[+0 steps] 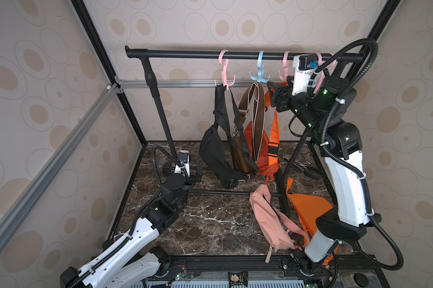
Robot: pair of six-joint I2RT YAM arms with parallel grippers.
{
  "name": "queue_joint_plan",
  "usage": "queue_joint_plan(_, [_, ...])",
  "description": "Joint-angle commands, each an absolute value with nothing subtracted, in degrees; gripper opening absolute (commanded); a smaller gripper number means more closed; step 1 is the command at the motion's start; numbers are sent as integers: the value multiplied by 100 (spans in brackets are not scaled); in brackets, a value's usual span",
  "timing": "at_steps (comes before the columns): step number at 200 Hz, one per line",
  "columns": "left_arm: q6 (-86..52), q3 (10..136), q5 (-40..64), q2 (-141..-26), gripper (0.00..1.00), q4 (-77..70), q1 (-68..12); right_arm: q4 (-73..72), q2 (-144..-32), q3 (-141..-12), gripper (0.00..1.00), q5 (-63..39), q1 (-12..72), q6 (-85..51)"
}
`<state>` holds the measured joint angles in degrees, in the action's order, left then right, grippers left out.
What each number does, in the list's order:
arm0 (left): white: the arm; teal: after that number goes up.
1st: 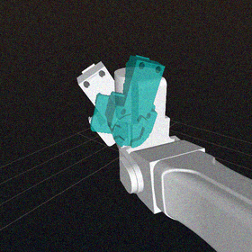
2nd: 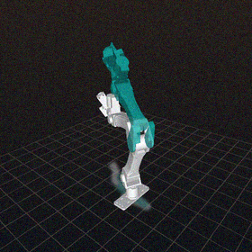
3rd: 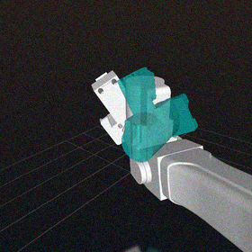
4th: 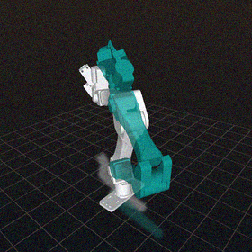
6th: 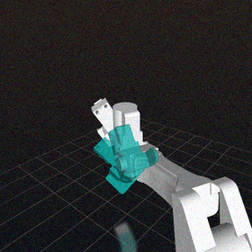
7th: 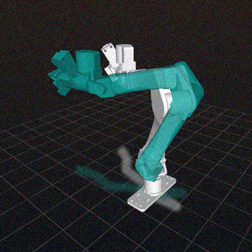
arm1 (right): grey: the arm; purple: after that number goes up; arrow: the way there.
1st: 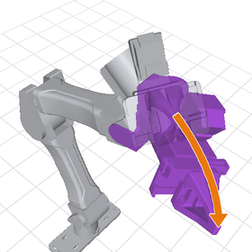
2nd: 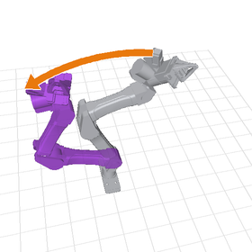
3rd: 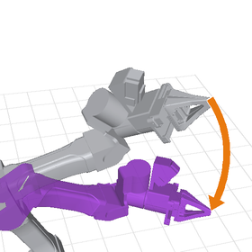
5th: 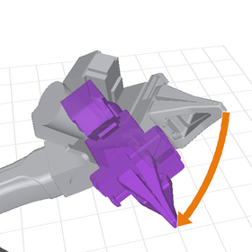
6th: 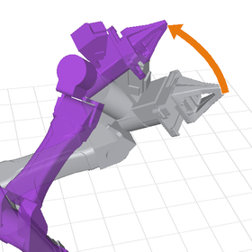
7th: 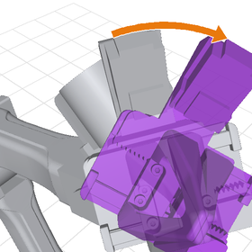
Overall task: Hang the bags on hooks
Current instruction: Adjust the hook on the clothesline.
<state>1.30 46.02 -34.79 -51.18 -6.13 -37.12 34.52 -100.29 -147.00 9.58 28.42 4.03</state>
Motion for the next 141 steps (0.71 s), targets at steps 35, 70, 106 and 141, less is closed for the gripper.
queue_joint_plan(35, [255,4476,-3573,-4956,100,-987,-3691,2753,-9737,-14076,68,1350,2803,704])
queue_joint_plan(70, [282,4430,-3568,-4974,100,-985,-3686,2326,-9314,-13368,68,1362,2797,654])
queue_joint_plan(106, [289,4399,-3575,-4918,100,-998,-3683,2708,-8701,-12921,69,81,2809,-61])
queue_joint_plan(141, [316,4349,-3599,-4895,100,-1059,-3688,2939,-8478,-12954,69,-138,2813,-238])
